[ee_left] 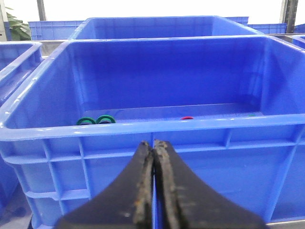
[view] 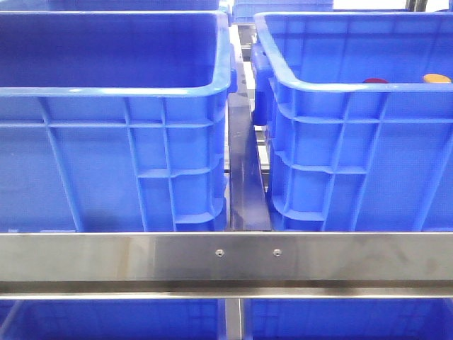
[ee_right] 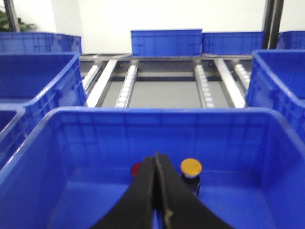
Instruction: Pick red and yellow buttons and place in box
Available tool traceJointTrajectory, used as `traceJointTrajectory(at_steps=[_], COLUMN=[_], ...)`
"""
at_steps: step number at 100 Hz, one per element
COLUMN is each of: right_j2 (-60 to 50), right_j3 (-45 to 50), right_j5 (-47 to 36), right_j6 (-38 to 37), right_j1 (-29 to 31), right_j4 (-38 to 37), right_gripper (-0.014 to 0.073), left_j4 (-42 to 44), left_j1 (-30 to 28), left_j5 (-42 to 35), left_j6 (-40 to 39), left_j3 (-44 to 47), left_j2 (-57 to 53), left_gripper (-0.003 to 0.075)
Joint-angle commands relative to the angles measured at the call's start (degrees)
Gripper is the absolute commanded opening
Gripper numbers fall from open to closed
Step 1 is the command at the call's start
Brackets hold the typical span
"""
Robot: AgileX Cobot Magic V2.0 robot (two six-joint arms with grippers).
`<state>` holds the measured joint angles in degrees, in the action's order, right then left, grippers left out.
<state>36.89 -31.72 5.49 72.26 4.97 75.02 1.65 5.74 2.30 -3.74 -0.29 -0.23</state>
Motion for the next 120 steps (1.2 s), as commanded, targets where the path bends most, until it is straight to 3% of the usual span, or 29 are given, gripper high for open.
traceJointTrajectory(at_steps=[1, 14, 26, 43, 73, 120], right_j2=[-0.3, -1.0, -2.6, -5.4, -16.5, -39.2], right_j3=[-1.6, -1.6, -1.5, -0.7, 11.8, 27.8], right_j5=[0.5, 0.5, 0.5, -0.3, -9.8, -10.0], right_j6=[-16.9, -39.9, -56.6, -70.2, -73.3, -73.3], right_j1=[0.1, 0.1, 0.0, 0.0, -0.8, -3.4], right_j4=[-17.6, -39.3, -56.8, -70.7, -72.7, -72.7], right_gripper=[-0.0068, -0.0068, -0.0068, -0.0068, -0.0068, -0.0068], left_j4=[0.1, 0.1, 0.1, 0.1, 0.1, 0.1], left_j1=[-0.2, -0.2, -0.2, -0.2, -0.2, -0.2], left_j5=[-4.7, -4.7, -4.7, -4.7, -4.7, -4.7], left_j6=[0.0, 0.0, 0.0, 0.0, 0.0, 0.0], left_j3=[2.8, 2.8, 2.8, 2.8, 2.8, 2.8], left_j2=[-2.0, -2.0, -2.0, -2.0, -2.0, -2.0], left_gripper=[-0.0019, -0.0019, -0.0019, -0.0019, -0.0019, -0.0019])
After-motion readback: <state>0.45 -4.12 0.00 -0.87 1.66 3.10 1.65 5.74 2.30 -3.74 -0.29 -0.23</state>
